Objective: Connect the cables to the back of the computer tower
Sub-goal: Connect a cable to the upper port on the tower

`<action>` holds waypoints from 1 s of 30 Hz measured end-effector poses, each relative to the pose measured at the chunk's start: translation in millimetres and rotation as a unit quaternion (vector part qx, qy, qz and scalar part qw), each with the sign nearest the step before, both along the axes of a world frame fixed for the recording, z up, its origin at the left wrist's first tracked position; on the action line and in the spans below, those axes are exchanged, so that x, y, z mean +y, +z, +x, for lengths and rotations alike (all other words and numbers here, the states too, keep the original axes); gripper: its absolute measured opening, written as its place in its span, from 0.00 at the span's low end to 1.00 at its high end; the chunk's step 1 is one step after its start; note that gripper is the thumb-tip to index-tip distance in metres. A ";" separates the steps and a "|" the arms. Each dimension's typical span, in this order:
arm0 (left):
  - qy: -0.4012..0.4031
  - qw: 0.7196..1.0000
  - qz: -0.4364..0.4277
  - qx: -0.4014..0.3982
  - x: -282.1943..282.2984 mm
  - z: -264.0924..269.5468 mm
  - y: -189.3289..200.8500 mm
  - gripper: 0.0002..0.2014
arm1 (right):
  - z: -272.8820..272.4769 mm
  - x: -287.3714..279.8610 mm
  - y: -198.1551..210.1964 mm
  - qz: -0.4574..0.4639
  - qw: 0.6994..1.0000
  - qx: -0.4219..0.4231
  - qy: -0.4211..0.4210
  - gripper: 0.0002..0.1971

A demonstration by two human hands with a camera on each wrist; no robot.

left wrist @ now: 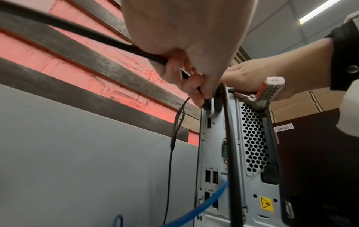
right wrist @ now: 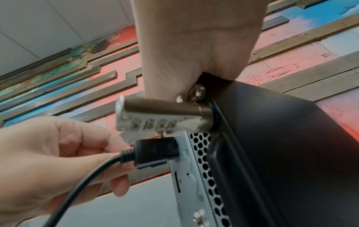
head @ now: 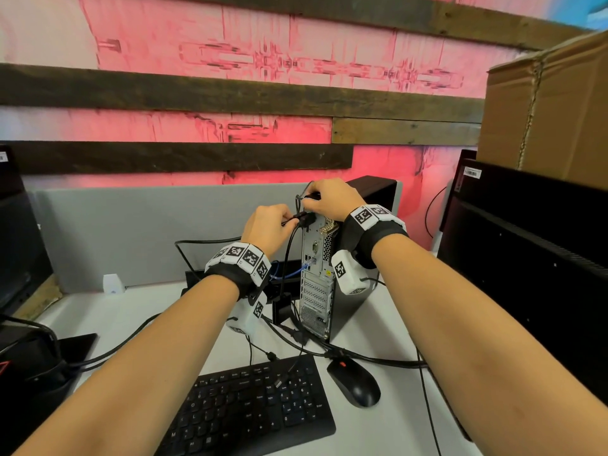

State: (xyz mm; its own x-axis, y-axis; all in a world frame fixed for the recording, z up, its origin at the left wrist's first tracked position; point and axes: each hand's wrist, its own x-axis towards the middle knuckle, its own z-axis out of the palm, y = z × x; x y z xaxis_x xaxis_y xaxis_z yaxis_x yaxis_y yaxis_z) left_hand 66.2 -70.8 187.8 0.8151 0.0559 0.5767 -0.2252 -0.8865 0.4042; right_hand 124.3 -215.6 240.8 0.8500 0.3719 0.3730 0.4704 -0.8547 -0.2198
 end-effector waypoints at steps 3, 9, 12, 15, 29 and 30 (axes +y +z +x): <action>-0.011 1.000 0.010 0.007 -0.5 0.5 4.2 0.11 | 0.9 0.4 -1.3 -0.001 1.000 -0.006 -0.005 0.15; -0.032 0.998 0.009 0.052 -1.0 0.5 15.7 0.10 | 2.6 1.0 -2.9 -0.001 1.000 -0.017 -0.010 0.15; -0.054 0.995 -0.019 0.076 -0.5 -0.2 21.7 0.11 | 3.9 1.8 -3.6 0.000 1.000 -0.021 -0.010 0.16; -0.074 0.990 -0.029 0.114 -0.2 1.0 27.7 0.12 | 4.0 1.0 -4.2 0.003 1.000 -0.024 -0.013 0.16; -0.065 0.985 -0.099 0.127 -3.6 16.4 24.1 0.12 | 5.9 1.8 -6.7 0.015 0.998 -0.050 -0.026 0.16; -0.068 0.984 -0.105 0.130 -2.8 17.6 23.7 0.13 | 6.1 2.0 -7.0 0.017 0.998 -0.051 -0.027 0.16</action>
